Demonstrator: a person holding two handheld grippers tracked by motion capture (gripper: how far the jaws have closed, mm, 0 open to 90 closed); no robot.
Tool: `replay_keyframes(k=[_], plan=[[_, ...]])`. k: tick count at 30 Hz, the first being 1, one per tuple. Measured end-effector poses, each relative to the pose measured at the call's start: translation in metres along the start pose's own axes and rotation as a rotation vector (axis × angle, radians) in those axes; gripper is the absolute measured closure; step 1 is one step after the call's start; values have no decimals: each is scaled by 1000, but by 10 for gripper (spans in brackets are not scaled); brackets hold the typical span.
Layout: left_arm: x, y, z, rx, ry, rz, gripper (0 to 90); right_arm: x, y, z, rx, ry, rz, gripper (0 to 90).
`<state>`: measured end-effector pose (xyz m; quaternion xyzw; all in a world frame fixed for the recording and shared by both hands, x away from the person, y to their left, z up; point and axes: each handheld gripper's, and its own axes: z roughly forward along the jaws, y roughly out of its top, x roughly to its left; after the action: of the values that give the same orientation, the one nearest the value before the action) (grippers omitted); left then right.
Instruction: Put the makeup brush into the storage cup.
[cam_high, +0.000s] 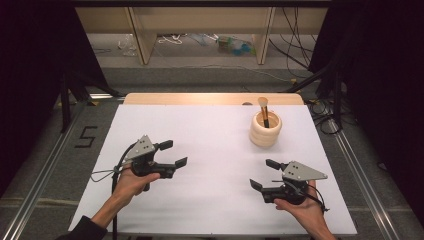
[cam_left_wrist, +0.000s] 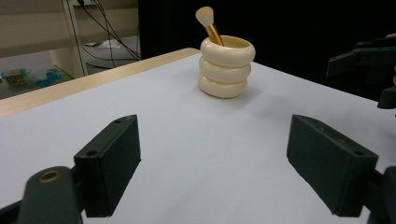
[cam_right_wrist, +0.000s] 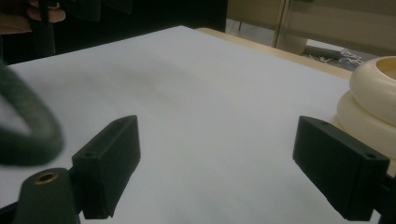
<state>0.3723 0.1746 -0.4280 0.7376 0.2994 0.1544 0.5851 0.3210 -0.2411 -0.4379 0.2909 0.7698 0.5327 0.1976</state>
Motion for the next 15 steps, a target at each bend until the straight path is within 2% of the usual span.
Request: replay_keyframes(k=[8, 9, 12, 13, 15], plan=[[-3, -11, -7, 9, -2, 3, 166, 0, 0, 0, -3, -4, -3, 160], [-4, -12, -7, 7, 1, -12, 165, 0, 0, 0, -3, -4, -2, 160], [-7, -16, -9, 10, 0, -10, 165, 0, 0, 0, -4, -5, -3, 160], [-6, -17, -10, 11, 2, 3, 166, 0, 0, 0, -4, -5, -4, 160], [-7, -19, -11, 7, 2, -6, 165, 0, 0, 0, -4, -5, -5, 160]])
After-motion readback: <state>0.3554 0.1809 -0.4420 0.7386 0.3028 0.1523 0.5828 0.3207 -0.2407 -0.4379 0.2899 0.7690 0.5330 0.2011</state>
